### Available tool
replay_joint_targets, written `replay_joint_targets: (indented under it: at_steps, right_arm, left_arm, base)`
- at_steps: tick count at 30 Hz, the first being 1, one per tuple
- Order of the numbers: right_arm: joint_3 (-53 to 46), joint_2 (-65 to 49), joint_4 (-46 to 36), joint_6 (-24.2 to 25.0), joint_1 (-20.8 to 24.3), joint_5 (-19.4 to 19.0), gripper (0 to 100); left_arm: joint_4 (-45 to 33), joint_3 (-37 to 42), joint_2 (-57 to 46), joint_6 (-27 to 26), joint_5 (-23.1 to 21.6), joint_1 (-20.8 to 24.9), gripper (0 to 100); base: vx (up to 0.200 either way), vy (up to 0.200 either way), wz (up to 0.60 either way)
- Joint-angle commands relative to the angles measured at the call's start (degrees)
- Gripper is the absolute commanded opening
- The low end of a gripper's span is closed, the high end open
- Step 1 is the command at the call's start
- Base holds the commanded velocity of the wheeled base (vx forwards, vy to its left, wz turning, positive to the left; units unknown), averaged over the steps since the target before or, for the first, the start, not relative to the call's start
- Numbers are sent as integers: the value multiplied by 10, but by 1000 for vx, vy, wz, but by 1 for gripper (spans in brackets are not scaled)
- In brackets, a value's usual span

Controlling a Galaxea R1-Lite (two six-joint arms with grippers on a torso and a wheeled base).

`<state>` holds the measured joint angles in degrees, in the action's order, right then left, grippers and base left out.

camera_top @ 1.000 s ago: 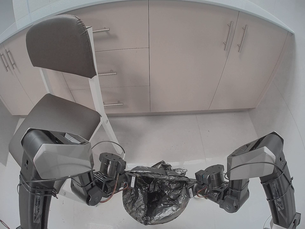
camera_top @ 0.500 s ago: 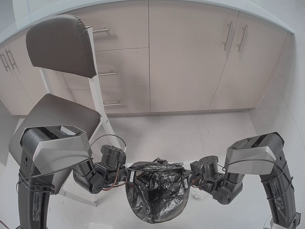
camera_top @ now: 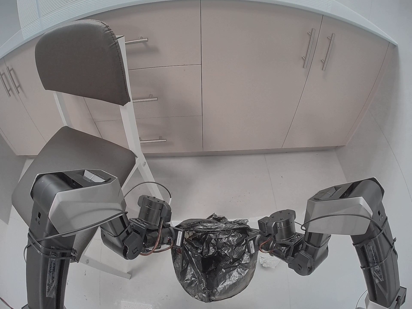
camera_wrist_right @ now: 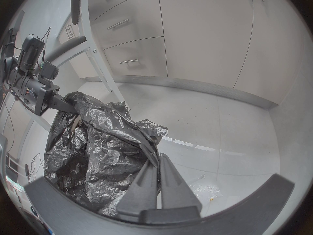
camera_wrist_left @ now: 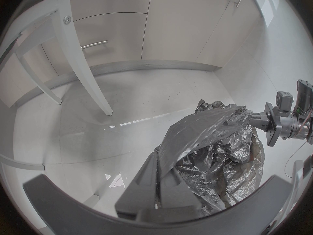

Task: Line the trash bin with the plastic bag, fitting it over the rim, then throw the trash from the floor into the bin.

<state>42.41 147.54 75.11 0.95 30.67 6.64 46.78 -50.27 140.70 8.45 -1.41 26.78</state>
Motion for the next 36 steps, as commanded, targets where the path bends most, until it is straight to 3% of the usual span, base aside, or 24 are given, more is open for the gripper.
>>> replay_joint_targets:
  at_steps: [1,3,4,5,17,27,36]
  right_arm:
    - [0,0,0,0,0,-1,0]
    - [-1,0,0,0,0,0,0]
    - [-2,-1,0,0,0,0,0]
    - [-2,-1,0,0,0,0,100]
    - [-5,-8,7,1,-1,-1,100]
    - [-26,-51,6,0,0,-4,100]
    - [6,-20,-1,-1,-33,-8,100]
  left_arm:
    - [1,0,8,1,0,0,0]
    - [0,0,8,1,0,1,0]
    - [0,0,8,0,1,1,100]
    - [0,1,9,0,3,2,100]
    - [1,1,8,2,4,1,100]
    - [2,-16,6,34,13,-8,100]
    - [-44,-62,22,28,13,-20,100]
  base:
    - [0,0,0]
    - [0,0,0]
    - [0,0,0]
    - [0,0,0]
    - [0,0,0]
    - [0,0,0]
    - [0,0,0]
